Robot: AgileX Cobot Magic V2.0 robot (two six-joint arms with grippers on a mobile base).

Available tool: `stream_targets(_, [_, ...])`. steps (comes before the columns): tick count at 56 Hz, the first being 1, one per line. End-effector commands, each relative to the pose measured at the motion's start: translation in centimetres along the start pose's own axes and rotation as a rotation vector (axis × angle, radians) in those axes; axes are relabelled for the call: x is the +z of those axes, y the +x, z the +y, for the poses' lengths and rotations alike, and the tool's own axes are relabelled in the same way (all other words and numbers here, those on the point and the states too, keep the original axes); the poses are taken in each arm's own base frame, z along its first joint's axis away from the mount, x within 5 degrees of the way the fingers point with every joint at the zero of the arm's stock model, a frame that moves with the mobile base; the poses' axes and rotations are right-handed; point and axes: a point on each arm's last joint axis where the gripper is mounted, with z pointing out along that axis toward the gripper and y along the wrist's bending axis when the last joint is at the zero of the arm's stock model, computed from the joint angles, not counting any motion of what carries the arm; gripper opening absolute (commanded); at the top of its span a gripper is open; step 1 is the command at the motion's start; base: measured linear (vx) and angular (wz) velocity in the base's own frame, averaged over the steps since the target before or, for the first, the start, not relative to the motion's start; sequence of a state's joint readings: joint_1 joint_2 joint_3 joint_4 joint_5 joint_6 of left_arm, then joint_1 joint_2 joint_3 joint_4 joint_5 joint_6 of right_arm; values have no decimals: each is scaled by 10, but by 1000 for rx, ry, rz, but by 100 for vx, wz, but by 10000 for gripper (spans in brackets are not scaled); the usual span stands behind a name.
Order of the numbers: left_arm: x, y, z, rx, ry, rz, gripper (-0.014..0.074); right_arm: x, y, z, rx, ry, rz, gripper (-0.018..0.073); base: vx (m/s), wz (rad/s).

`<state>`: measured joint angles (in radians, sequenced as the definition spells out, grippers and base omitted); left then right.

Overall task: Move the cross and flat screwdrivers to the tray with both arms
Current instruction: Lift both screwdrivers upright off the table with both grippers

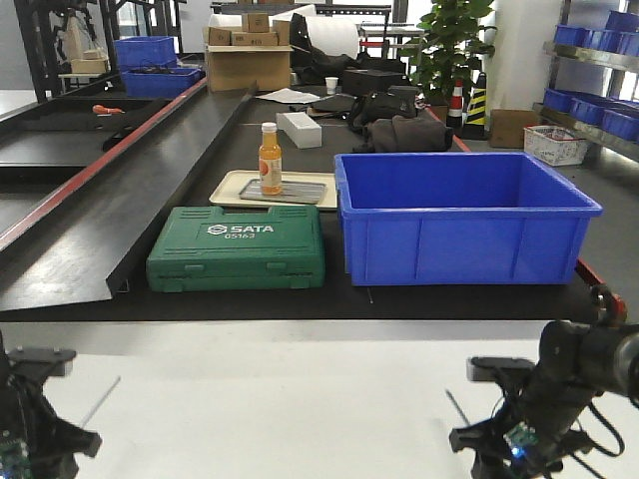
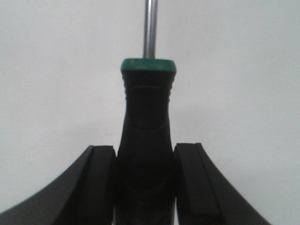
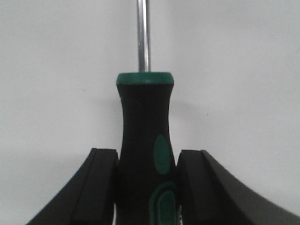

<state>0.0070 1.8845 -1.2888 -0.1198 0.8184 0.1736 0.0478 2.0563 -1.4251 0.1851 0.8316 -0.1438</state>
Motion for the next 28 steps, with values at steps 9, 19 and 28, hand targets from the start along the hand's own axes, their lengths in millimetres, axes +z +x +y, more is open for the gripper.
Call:
stream_targets(9, [-145,13,-16,-24,-1,-542,-3,-134,5,22,-75,-23,-476,-8,0,0])
stream_targets(19, [-199,67,-24,-13,-33,-796,-1,-187,53,30,-84,-31,-727,-8,0,0])
stream_targets(28, [-225,124,-30,-8,-55,-981,0,-219,103,32,-96,0,-929,-8,0,0])
